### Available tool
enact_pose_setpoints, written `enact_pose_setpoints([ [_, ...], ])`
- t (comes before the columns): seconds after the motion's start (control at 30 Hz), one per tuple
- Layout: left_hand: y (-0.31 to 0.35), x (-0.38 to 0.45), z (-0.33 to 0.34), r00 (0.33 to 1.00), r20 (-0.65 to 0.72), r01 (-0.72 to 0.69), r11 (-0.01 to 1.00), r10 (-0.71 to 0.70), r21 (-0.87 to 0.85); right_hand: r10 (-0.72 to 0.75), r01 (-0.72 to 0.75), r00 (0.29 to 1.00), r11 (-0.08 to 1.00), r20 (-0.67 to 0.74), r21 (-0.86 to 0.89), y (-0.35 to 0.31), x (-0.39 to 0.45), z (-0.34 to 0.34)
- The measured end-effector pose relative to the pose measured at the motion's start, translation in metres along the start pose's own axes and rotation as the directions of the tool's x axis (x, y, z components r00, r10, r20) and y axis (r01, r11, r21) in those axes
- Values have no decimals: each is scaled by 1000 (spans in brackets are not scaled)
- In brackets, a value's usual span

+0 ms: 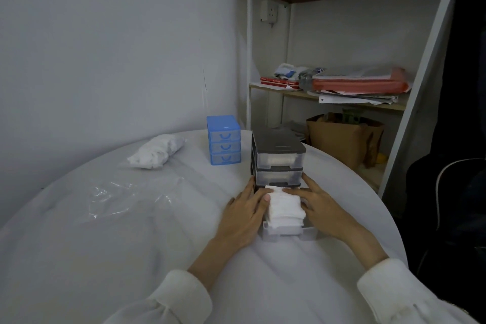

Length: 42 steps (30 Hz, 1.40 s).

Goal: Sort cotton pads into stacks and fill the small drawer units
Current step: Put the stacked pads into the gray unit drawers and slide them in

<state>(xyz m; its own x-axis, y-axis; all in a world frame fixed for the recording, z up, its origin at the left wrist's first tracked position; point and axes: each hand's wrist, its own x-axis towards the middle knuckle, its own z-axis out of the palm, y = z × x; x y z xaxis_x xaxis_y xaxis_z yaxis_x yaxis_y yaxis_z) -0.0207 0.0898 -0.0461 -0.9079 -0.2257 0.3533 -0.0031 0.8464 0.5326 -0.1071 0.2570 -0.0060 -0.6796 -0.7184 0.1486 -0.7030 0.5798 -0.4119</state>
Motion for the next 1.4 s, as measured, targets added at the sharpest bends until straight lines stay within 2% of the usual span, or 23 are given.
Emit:
enact_pose_setpoints([
  [0.13, -1, 1, 0, 1000, 22, 16, 983, -21, 181, -10, 10, 1000, 1000, 16, 0, 2, 3, 1],
  [0.27, 3, 2, -2, 996, 64, 48, 988, -58, 145, -1, 7, 999, 991, -41, 132, 4, 4, 4],
  [0.4, 5, 5, -4, 998, 42, 45, 990, -51, 136, 20, 4, 998, 937, -66, 348, 9, 3, 9],
  [0.47, 5, 6, -4, 997, 54, 48, 994, -54, 101, 50, -11, 997, 847, -59, 532, 8, 3, 7],
  [0.53, 4, 8, -5, 996, 62, 62, 997, -65, 54, 61, -32, 998, 790, -26, 612, 5, 1, 2],
  [0.67, 3, 13, -5, 990, 88, 123, 988, -114, -97, 2, -8, 1000, 904, 14, 427, 7, 1, 2],
  [0.77, 3, 10, -6, 996, -8, 79, 964, -83, -253, 6, -14, 1000, 930, 23, 367, 6, 0, 7],
  [0.87, 1, 7, -6, 996, -94, -19, 980, 0, -197, 28, -35, 999, 947, 26, 321, 4, 0, 9],
  [1.1, -1, 7, -4, 996, -33, -80, 993, 77, -82, 53, -57, 998, 973, 24, 223, 6, 4, 15],
  [1.13, -1, 8, -4, 996, -38, -83, 990, 79, -114, 56, -58, 998, 975, 16, 216, 6, 5, 15],
  [1.2, -3, 10, -5, 998, -53, -38, 956, 24, -290, 48, -45, 999, 975, -10, 219, 4, 5, 14],
  [1.3, 1, 7, -15, 993, 38, 112, 798, -111, -592, 29, -19, 999, 962, -30, 274, 3, 5, 15],
  [1.37, 5, 5, -20, 988, 132, 147, 769, -82, -622, 15, -8, 1000, 933, -17, 360, 3, 4, 14],
  [1.4, 5, 5, -22, 983, 175, 140, 815, -48, -562, -2, 1, 1000, 915, 2, 403, 4, 3, 13],
])
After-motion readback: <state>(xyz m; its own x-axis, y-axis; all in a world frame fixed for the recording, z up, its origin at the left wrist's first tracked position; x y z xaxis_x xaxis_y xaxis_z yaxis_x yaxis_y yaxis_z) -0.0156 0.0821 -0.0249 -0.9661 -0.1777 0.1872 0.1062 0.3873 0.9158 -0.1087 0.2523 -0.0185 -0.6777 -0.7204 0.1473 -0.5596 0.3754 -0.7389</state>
